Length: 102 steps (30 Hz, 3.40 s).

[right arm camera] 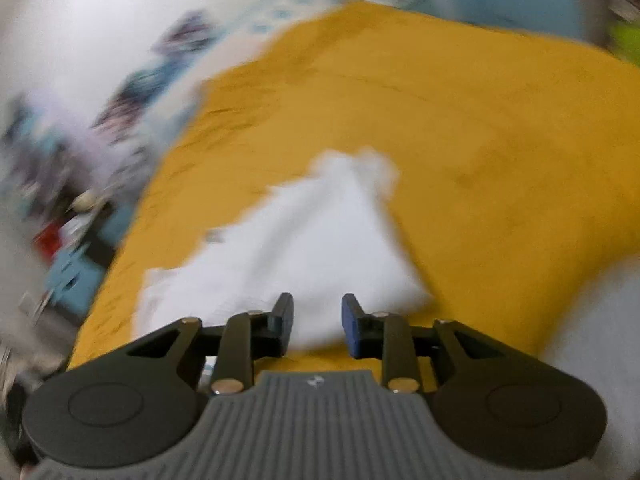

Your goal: Fold small clothes

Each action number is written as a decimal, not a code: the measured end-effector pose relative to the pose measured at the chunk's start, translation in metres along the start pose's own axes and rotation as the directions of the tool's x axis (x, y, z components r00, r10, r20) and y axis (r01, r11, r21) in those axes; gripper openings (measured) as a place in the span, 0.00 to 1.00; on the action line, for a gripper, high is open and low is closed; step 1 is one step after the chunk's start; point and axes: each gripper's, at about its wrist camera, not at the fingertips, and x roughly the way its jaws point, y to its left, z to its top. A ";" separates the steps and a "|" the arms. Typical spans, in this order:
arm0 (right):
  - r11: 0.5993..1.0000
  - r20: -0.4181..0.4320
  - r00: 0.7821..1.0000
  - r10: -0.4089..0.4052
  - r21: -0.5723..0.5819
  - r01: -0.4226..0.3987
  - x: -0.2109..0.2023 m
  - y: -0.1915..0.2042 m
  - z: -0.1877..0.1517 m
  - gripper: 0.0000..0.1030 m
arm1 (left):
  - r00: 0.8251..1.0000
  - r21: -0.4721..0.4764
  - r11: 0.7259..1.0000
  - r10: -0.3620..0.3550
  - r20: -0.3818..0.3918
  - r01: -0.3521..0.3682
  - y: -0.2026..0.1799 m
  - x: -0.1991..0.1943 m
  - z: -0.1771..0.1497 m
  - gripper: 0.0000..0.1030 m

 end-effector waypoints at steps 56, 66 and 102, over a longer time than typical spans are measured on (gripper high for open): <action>0.883 -0.380 0.923 0.061 -0.410 -0.227 0.396 0.191 0.085 0.53 | 0.864 -0.174 0.855 -0.501 -0.036 0.489 0.040 0.026 0.020 0.23; 0.993 -0.205 0.976 -0.066 -0.111 0.044 0.264 -0.009 0.165 0.57 | 0.849 -0.215 0.837 -0.525 -0.058 0.503 0.021 0.059 0.023 0.27; 0.955 0.033 0.957 -0.287 -0.062 0.289 0.243 -0.059 0.151 0.36 | 0.866 -0.248 0.850 -0.495 -0.075 0.465 0.020 0.077 0.026 0.32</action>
